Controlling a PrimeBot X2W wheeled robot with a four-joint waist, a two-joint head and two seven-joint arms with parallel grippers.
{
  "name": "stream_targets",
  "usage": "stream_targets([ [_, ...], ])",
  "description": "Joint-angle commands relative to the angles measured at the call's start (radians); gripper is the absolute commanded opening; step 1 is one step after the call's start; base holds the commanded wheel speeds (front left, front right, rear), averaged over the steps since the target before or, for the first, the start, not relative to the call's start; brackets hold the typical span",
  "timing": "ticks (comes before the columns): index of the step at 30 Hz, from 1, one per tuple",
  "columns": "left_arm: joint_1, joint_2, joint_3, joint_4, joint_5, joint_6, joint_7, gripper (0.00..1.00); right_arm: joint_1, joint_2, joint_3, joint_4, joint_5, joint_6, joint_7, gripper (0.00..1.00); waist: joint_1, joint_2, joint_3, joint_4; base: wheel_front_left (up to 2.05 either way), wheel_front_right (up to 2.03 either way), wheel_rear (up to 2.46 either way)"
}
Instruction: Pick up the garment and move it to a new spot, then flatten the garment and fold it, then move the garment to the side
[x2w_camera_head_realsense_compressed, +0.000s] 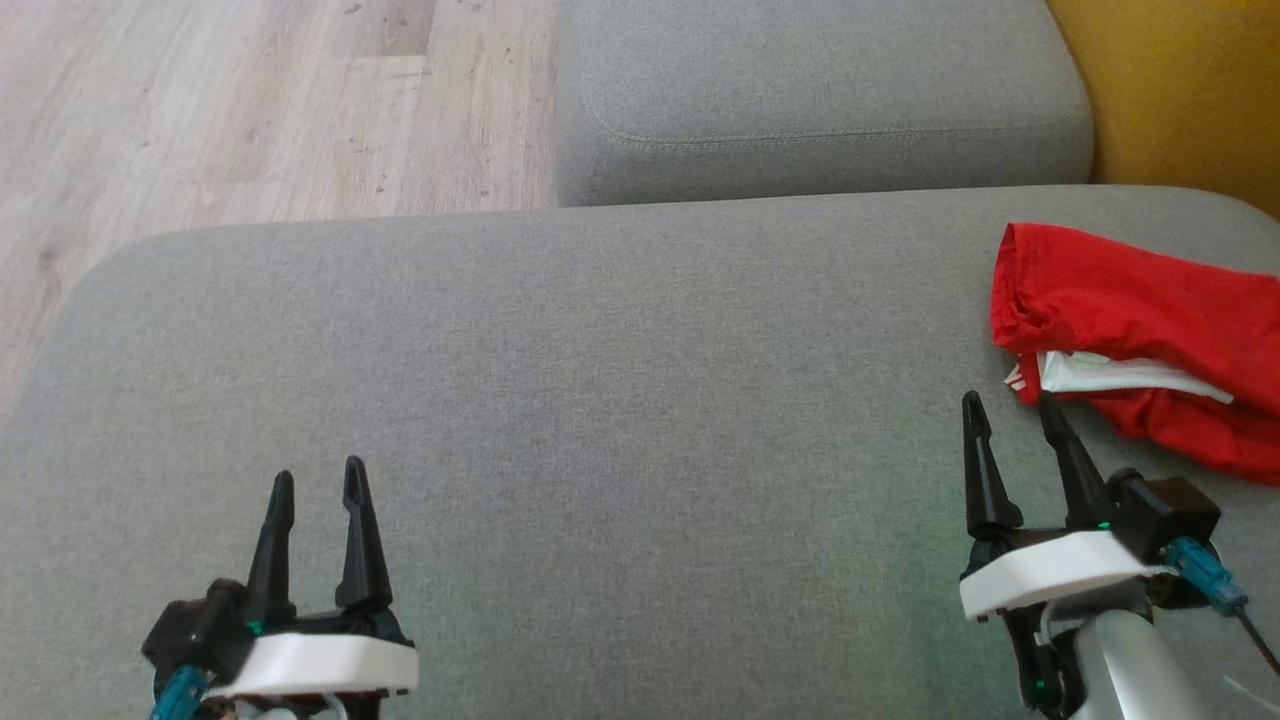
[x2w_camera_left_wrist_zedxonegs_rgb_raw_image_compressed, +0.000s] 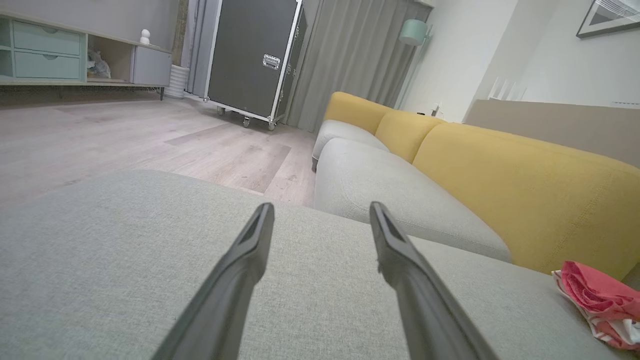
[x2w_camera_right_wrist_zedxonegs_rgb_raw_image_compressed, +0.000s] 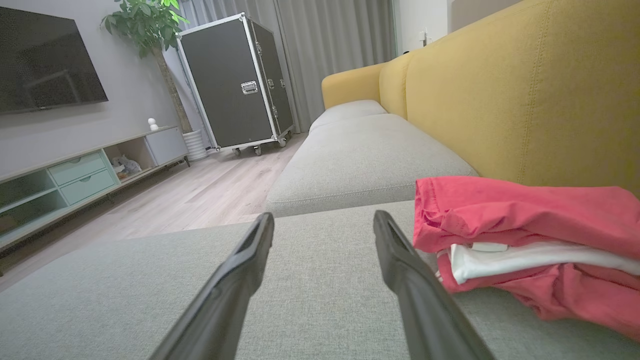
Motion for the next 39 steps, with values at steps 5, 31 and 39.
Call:
stream_targets([
  [5,-0.035,0.007,0.039,-0.027,-0.030,-0.002,-0.005,1.00,-0.019,-0.003,0.026,-0.042,0.004,-0.001,-0.014,1.00,0.0000,-0.0001,0.001,-0.002,0.00,0.00,0.00],
  [31,-0.001,-0.001,0.025,0.036,-0.200,0.001,0.047,0.00,0.015,0.001,-0.020,0.018,0.175,0.000,0.048,0.00,0.0000,-0.0001,0.008,-0.011,0.00,0.00,0.00],
  [39,-0.008,-0.001,0.036,0.031,-0.276,-0.002,0.071,0.00,0.015,0.001,-0.029,0.006,0.264,0.000,0.070,0.00,0.0000,-0.0001,0.011,-0.014,0.00,0.00,0.00],
])
